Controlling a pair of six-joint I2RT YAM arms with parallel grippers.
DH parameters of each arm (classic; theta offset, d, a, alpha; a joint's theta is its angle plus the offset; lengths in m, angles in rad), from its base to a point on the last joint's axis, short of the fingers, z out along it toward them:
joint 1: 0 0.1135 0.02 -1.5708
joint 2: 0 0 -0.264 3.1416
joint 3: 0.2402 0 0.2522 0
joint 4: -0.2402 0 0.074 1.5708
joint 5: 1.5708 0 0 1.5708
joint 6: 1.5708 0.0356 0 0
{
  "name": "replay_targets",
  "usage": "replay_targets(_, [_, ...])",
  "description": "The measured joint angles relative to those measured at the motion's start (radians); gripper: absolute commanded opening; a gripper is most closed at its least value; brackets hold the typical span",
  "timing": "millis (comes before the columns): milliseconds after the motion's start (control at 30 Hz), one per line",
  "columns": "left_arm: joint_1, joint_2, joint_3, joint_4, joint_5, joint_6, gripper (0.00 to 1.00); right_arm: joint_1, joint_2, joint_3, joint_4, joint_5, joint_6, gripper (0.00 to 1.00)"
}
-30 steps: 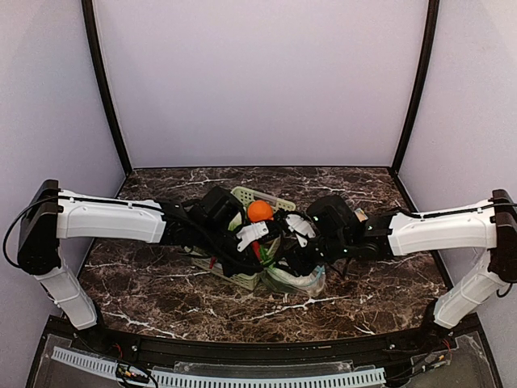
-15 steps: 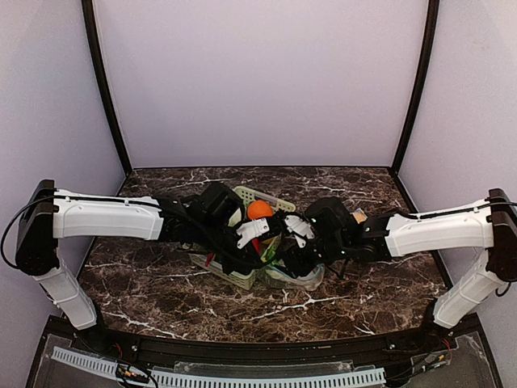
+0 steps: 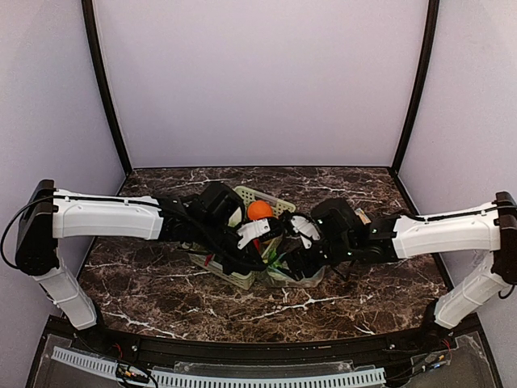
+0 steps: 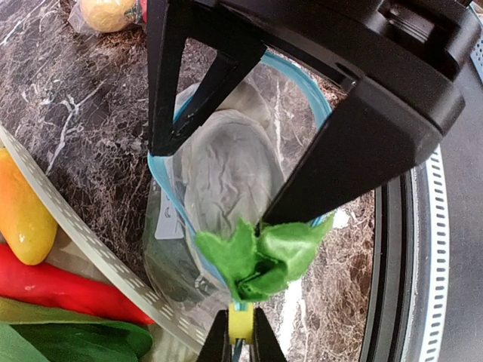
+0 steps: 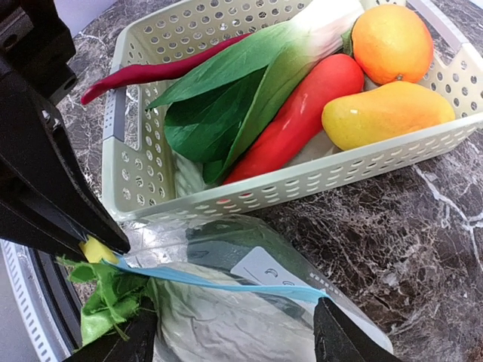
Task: Place the food in the zip-top bag and seal the zipper
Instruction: Adjust the fake vegetable in the zipper food storage bag.
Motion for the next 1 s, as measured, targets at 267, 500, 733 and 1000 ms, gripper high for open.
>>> replay_targets(267, [0.013,-0.012,0.0,0.034,0.007,-0.022,0.01,-0.046,-0.193,-0.073,-0.104,-0.038,0.045,0.86])
replay_targets(500, [0.021,-0.018,0.0,0.059,0.018,-0.038,0.01,-0.049,-0.314,-0.081,-0.132,-0.059,0.108,0.84])
replay_targets(733, [0.021,-0.018,0.0,0.06,0.03,-0.046,0.01,-0.03,-0.291,-0.069,-0.073,-0.071,0.157,0.63])
replay_targets(1000, [0.021,-0.018,0.0,0.06,0.034,-0.052,0.01,0.003,-0.181,-0.029,0.026,-0.093,0.179,0.57])
